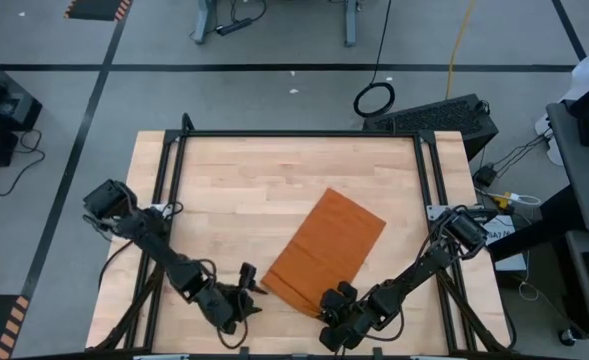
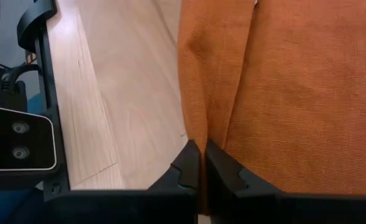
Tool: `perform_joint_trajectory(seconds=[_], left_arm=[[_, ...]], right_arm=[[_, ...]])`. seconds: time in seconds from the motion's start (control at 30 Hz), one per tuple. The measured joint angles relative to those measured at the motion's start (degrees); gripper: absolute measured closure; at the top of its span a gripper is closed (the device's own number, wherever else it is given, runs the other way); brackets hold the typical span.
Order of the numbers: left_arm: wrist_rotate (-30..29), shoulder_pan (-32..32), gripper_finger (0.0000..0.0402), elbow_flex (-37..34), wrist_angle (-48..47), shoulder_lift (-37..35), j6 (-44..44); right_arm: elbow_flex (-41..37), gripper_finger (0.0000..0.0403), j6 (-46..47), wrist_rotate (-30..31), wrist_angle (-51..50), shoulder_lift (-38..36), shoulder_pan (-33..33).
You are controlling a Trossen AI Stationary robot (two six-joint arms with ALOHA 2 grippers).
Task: Roll towel into tight, uniform cylinder
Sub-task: Roll the brown towel
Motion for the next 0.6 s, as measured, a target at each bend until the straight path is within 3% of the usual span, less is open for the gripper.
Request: perform_joint_trajectory(seconds=[0.17,0.4,0.6], left_arm=[[0.1,1.2,0.0183,0.0,-0.2,3.0,0.9],[3.1,4.1,0.0227,0.0,-2.4,4.6,2.7],[1.9,4.7,0.025,0.0,-2.3,4.6,3.7]], right_arm=[[0.0,0.0403,0.8,-0.3,0.0,0.0,0.0],[0.0,0.0403,1.5,-1.1,0.2,0.0,0.0],[0.0,0.0403,1.5,-1.1,0.2,0.0,0.0]])
